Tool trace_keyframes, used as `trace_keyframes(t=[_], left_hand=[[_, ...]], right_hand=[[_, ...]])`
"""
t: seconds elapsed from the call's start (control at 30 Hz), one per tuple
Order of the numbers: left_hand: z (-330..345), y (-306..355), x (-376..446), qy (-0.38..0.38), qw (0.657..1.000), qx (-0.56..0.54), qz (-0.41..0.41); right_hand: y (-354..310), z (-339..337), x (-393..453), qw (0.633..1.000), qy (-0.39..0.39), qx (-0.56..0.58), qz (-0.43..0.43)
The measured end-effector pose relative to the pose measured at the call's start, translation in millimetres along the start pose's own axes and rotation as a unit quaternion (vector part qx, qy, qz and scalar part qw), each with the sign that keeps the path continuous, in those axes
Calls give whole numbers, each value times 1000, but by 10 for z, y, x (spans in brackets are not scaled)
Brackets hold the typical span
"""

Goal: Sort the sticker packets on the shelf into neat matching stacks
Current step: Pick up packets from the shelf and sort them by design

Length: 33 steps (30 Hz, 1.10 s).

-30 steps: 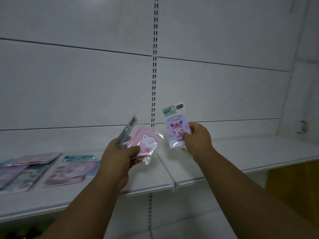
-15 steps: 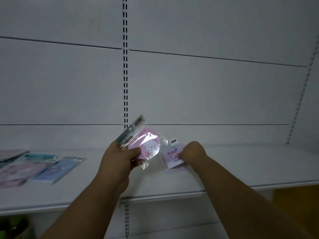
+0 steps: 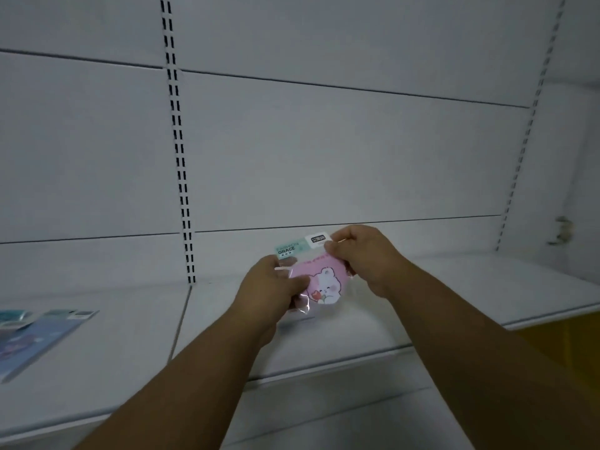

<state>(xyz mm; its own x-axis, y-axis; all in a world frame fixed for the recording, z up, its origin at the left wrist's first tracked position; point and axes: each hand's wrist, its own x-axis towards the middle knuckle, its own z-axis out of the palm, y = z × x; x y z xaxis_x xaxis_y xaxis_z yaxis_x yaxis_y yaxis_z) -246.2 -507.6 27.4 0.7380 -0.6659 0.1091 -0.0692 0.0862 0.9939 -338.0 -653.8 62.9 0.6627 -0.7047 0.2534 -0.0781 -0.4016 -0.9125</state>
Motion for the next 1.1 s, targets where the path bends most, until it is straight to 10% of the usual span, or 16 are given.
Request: trace_keyframes(t=[0.27, 0.77, 1.1], left_hand=[[1033, -245, 402, 42, 980, 189, 43], [1730, -535, 859, 15, 843, 535, 51], [556, -135, 381, 162, 792, 581, 92]], right_hand=[[645, -731, 652, 988, 75, -130, 33], [1324, -1035, 1158, 887, -62, -455, -49], [5, -94, 491, 874, -60, -342, -340]])
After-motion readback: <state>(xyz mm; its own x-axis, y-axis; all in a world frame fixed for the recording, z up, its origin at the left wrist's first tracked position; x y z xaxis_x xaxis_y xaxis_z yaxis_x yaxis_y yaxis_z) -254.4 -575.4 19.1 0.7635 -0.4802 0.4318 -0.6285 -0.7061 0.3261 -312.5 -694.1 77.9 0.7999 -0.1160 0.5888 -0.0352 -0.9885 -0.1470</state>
